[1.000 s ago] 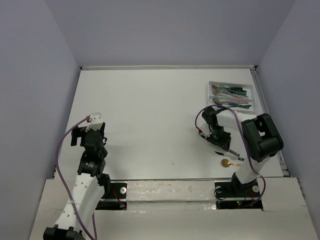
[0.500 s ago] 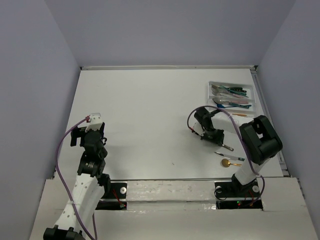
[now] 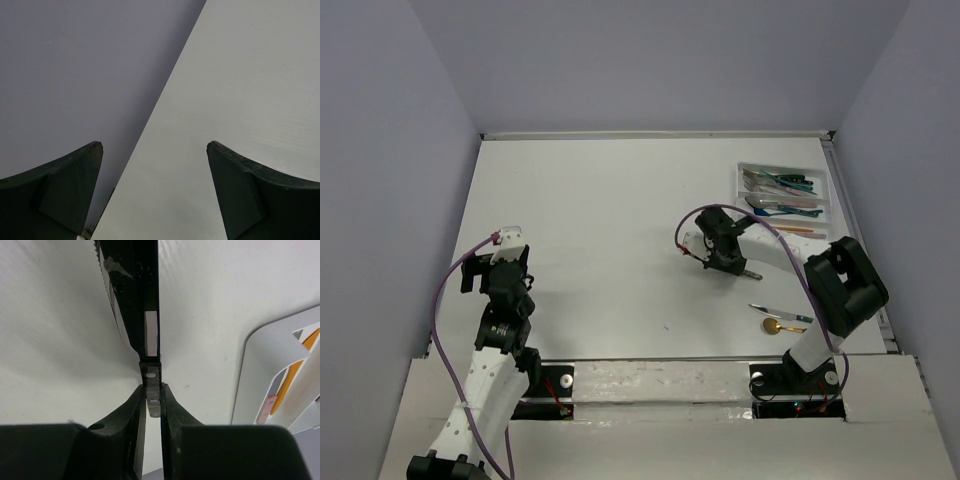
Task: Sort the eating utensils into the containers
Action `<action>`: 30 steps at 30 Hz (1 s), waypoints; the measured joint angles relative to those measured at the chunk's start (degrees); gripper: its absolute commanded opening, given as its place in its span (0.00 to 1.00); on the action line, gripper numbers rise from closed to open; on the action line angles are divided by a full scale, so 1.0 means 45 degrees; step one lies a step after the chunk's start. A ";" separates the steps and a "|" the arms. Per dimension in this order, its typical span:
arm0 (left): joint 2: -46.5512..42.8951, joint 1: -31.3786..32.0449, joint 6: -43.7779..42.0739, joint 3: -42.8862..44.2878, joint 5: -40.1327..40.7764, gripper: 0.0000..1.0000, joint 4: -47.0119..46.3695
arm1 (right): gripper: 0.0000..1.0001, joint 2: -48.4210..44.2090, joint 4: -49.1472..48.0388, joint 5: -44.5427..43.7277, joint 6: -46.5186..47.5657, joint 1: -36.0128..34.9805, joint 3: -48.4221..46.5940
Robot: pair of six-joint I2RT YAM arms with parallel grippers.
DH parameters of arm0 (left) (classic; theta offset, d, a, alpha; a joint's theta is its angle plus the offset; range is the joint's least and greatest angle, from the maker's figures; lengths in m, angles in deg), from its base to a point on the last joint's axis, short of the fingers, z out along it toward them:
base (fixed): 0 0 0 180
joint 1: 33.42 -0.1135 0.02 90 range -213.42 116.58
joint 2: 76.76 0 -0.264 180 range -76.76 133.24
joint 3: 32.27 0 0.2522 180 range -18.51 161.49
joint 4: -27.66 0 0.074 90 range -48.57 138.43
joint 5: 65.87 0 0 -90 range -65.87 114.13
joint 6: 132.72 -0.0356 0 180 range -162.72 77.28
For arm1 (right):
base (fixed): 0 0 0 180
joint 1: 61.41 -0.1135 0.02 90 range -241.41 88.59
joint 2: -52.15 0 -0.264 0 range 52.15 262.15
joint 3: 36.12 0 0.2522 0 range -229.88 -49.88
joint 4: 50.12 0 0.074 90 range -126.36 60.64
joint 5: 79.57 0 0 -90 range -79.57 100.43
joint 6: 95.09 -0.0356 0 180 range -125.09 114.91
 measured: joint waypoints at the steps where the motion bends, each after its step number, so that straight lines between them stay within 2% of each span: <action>1: 0.0000 0.0000 0.0000 0.0000 0.0000 0.99 0.0000 | 0.00 0.0000 -0.0005 0.0015 0.0068 -0.0024 -0.0073; 21: 0.0005 0.0000 -0.0034 -0.0005 0.0000 0.99 -0.0039 | 0.00 -0.0393 0.0767 -0.0005 0.0957 -0.0151 -0.1690; 27: 0.0005 0.0000 -0.0034 -0.0005 0.0000 0.99 -0.0049 | 0.00 -0.0646 0.1005 -0.0495 0.2103 0.0019 -0.2705; 30: 0.0005 0.0000 -0.0034 -0.0005 0.0005 0.99 -0.0058 | 0.00 -0.0636 0.0957 -0.0476 0.3225 0.0661 -0.3104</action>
